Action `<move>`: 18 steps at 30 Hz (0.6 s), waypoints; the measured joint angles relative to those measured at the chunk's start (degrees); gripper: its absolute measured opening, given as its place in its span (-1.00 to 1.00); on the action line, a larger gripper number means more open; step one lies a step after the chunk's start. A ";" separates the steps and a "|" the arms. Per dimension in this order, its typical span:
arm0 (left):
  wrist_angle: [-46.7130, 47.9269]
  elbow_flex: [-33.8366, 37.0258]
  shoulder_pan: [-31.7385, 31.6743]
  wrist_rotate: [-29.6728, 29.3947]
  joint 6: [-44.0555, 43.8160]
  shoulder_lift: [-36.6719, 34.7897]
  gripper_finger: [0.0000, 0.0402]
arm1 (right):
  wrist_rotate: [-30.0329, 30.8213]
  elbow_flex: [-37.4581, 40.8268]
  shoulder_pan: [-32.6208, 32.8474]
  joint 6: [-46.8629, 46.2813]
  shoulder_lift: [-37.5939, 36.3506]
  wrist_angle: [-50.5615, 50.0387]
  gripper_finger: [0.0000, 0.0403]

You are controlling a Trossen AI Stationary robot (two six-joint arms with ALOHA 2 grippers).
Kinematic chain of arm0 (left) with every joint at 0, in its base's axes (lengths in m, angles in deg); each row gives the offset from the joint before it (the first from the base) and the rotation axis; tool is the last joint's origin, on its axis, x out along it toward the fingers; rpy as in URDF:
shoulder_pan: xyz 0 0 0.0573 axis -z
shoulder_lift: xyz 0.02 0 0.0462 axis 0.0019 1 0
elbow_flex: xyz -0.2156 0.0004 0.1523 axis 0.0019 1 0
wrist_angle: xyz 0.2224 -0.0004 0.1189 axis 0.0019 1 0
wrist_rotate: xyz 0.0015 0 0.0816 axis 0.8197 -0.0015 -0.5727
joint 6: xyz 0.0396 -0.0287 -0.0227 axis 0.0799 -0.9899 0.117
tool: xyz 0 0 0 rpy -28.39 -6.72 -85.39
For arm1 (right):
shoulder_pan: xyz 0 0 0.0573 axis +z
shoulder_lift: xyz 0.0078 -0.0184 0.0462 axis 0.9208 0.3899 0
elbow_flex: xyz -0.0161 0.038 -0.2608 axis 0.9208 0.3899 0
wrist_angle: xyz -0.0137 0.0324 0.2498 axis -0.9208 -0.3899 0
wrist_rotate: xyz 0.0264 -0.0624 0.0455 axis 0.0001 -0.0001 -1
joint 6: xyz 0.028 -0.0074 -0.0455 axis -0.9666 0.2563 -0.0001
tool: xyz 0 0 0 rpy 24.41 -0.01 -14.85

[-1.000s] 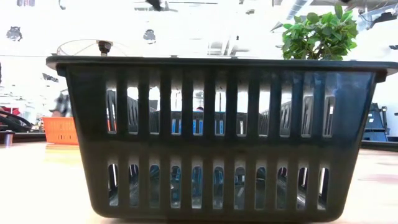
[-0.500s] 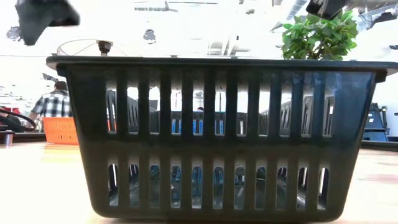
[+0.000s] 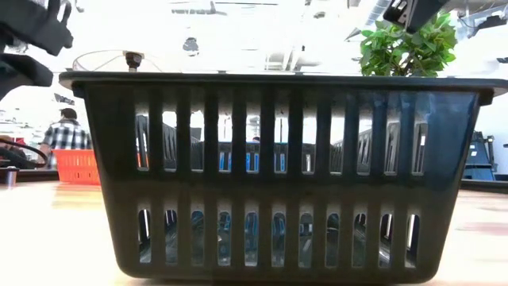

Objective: Stack baskets by color
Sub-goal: Stack the left black bin on the middle black bin

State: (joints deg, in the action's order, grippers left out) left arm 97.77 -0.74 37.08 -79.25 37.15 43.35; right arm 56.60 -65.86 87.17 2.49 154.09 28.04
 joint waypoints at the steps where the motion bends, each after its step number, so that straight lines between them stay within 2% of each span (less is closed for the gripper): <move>1: 0.17 0.61 0.00 0.02 -0.21 0.04 0.31 | 0.02 0.00 0.04 -0.04 -0.34 0.18 -0.95; 6: -0.64 3.26 0.15 0.94 -0.35 0.04 0.31 | 0.02 -0.02 0.11 -0.05 -0.76 0.35 -0.95; 12: -5.97 5.97 0.15 2.09 0.30 0.26 0.28 | 0.02 -0.02 0.11 -0.09 -0.78 0.31 -0.95; 18: -7.25 7.52 0.14 3.39 0.22 0.26 0.04 | 0.02 -0.02 0.11 -0.07 -0.78 0.21 -0.95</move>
State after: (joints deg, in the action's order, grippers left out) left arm 90.52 6.78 37.22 -75.86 37.37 43.61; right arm 56.63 -65.88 87.28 2.42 153.31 28.25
